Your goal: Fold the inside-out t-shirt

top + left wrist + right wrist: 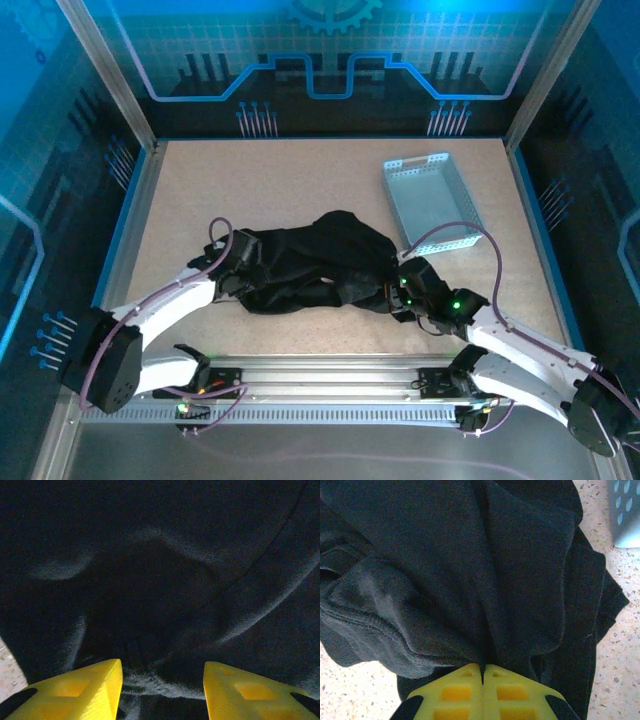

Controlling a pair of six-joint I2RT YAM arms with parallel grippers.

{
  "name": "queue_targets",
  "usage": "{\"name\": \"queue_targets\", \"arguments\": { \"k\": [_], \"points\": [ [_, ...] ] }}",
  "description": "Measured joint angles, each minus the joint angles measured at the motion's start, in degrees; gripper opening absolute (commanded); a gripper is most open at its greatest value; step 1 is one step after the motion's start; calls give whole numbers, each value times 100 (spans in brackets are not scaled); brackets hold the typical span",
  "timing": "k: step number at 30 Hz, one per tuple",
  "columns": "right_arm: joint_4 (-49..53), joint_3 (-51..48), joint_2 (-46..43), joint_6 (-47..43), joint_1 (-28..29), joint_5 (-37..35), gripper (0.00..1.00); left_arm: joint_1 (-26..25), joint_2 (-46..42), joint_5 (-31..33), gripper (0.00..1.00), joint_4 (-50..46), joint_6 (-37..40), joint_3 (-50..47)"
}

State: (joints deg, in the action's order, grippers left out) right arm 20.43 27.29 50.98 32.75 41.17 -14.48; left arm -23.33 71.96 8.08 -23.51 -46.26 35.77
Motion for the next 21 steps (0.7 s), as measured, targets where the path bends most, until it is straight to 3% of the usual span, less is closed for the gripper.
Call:
{"name": "queue_targets", "arguments": {
  "k": [6,12,16,21],
  "points": [
    [-13,2,31,-61,0,-2,0,4,264,-114,32,203,-39,0],
    [-20,2,216,-162,0,7,19,111,374,-122,0,326,-22,0],
    [142,136,363,-308,0,31,39,295,348,-153,0,372,35,0],
    [435,579,568,-581,33,39,55,409,31,-151,0,341,175,35]
  ]
}}
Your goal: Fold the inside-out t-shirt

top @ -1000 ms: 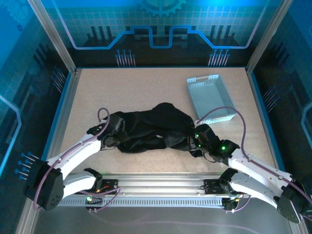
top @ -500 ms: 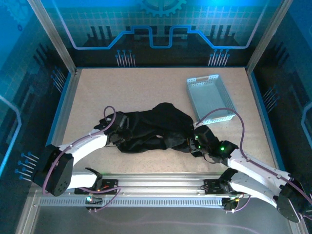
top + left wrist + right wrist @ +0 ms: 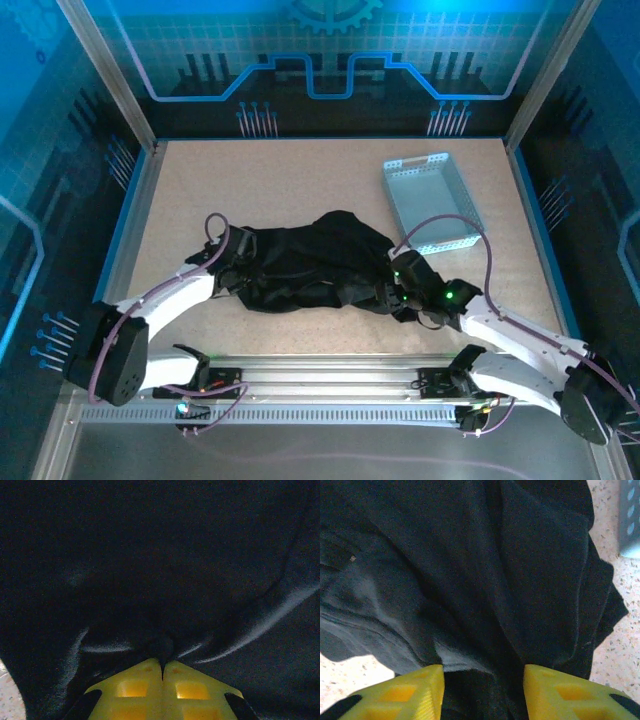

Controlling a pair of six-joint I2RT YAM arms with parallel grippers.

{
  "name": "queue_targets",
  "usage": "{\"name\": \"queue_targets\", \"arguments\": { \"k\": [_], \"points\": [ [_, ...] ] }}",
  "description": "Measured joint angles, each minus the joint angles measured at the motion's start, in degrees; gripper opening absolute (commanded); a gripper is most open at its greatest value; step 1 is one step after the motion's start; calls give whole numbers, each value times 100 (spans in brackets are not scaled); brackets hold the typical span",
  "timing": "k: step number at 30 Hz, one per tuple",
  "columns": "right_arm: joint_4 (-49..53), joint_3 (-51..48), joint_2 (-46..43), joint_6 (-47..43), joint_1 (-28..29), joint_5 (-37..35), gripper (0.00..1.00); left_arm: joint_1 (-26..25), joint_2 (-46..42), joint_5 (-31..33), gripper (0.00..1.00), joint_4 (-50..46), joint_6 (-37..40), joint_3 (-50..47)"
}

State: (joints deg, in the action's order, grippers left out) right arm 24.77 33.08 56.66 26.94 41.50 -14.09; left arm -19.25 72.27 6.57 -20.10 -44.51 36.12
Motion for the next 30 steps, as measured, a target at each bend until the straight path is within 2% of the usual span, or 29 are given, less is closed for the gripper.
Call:
{"name": "queue_targets", "arguments": {
  "k": [4,11,21,27,30],
  "points": [
    [195,402,229,-308,332,-103,61,103,-168,2,0,-59,105,105],
    [492,748,973,-496,739,-424,64,249,-201,0,0,-109,157,136],
    [951,951,1408,-354,850,-892,63,345,-199,-2,0,-177,258,201],
    [1029,957,1644,-221,911,-907,50,424,-199,-2,0,-195,297,214],
    [1045,957,1742,-184,964,-922,28,485,-199,-24,0,-212,313,258]
  ]
}}
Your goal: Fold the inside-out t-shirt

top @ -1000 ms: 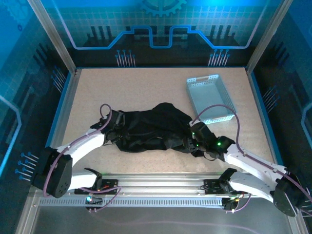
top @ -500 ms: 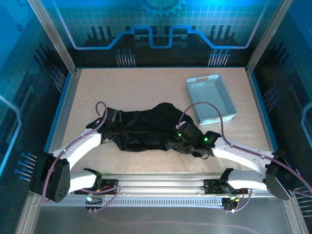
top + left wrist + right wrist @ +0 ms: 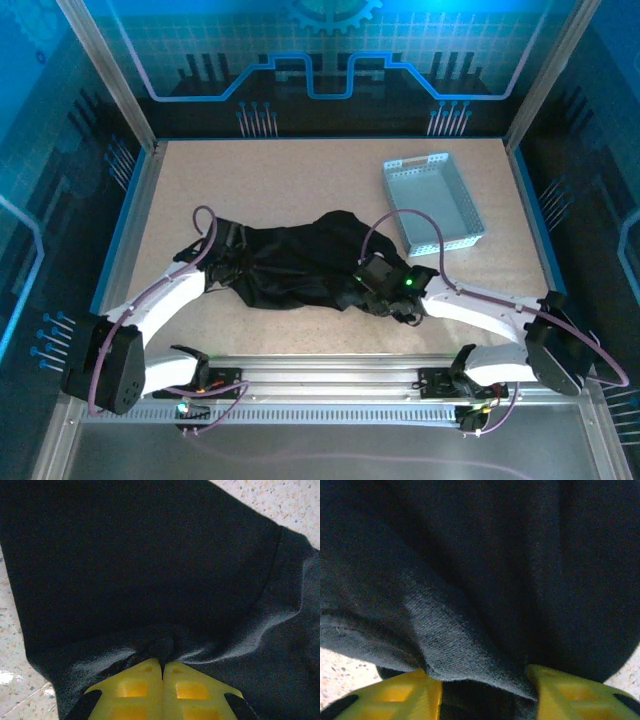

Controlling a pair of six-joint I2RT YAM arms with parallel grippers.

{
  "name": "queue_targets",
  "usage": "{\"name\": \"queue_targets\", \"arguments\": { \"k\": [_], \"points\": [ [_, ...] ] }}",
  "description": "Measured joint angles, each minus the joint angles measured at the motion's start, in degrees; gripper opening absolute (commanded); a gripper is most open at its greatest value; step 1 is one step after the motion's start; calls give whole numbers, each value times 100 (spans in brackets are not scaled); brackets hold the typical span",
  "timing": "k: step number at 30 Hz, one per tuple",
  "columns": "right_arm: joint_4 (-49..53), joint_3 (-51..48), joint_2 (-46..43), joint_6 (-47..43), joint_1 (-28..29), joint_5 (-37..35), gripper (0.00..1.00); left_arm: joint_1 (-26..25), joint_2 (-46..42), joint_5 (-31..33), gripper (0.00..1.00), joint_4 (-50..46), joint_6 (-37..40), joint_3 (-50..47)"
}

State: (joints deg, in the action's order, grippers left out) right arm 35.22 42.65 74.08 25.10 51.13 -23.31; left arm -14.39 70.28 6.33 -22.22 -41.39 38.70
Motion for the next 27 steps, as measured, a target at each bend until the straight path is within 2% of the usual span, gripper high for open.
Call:
{"name": "queue_targets", "arguments": {
  "k": [2,4,9,13,16,23,27],
  "points": [
    [87,39,17,-9,57,-72,13,92,-4,-20,0,-39,11,66],
    [258,162,-4,4,127,-197,8,243,-28,-46,0,-111,68,177],
    [796,970,-586,-308,190,-586,7,756,-306,-173,0,-505,144,894],
    [914,2188,-1237,-885,66,-782,5,1097,-581,-214,0,-791,177,2218],
    [837,3246,-1475,-1386,-149,-776,5,1152,-763,-221,0,-807,249,3375],
    [706,5775,-1187,-2389,-219,-199,3,1152,-1023,-323,0,-726,299,5790],
    [627,6981,-933,-2697,-219,247,2,1152,-1300,-321,0,-492,433,6428]
  ]
}}
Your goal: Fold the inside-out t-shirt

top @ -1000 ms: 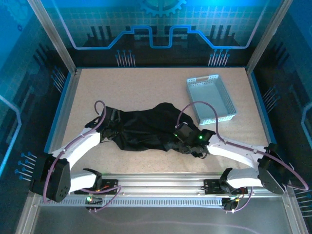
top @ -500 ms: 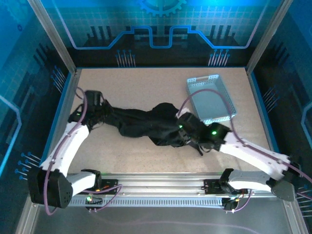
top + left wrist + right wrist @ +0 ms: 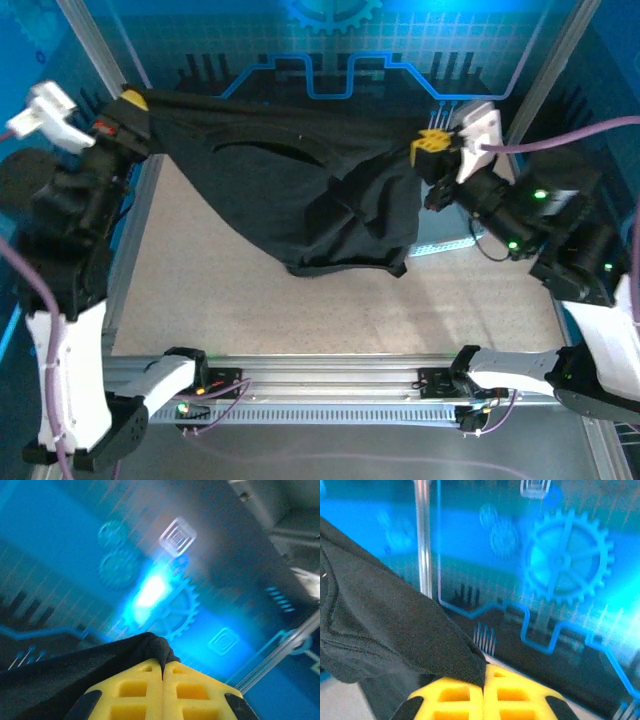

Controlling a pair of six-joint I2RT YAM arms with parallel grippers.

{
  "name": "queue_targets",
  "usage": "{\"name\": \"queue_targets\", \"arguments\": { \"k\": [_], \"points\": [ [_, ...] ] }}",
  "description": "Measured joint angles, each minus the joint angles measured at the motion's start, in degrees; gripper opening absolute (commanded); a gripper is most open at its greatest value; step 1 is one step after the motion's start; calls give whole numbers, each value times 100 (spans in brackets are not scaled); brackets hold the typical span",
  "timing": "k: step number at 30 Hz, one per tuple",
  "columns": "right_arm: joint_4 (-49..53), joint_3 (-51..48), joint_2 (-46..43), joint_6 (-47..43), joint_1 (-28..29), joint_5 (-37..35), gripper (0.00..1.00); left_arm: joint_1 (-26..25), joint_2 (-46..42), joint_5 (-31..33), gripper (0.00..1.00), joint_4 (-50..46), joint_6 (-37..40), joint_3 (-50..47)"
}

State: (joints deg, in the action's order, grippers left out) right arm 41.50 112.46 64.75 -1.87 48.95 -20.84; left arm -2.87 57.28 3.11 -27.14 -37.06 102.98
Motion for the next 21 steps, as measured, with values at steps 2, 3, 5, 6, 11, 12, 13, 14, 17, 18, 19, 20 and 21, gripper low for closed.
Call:
{"name": "queue_targets", "arguments": {
  "k": [2,3,5,6,11,12,13,14,17,18,19,20,21],
  "points": [
    [-109,155,-17,-105,0,175,4,0,-203,-2,0,39,15,44],
    [-125,142,-35,-133,0,214,4,0,-245,-9,0,44,17,52],
    [-151,4,-15,-173,0,227,2,0,-203,-70,0,2,22,55],
    [-142,-72,39,-166,-2,219,1,0,-103,-107,0,-72,55,68],
    [271,-444,986,46,-317,177,0,11,1707,-321,0,-1285,286,1067],
    [422,-424,1311,92,-404,157,0,13,2299,-387,0,-1655,337,1585],
    [588,-376,1580,127,-474,138,0,15,2826,-442,0,-1976,393,2072],
    [815,-240,1853,146,-531,140,0,17,3381,-496,0,-2339,437,2664],
    [1156,328,2133,144,-562,249,0,17,4249,-647,0,-2918,562,3873],
    [1156,498,2096,144,-553,321,0,17,4227,-667,0,-2907,581,3908],
    [1023,627,1934,144,-540,450,0,17,3987,-662,0,-2767,599,3735],
    [855,623,1690,146,-531,557,0,17,3495,-632,0,-2402,599,3185],
    [671,522,1414,170,-522,654,0,20,2981,-590,0,-2070,595,2618]
  ]
}}
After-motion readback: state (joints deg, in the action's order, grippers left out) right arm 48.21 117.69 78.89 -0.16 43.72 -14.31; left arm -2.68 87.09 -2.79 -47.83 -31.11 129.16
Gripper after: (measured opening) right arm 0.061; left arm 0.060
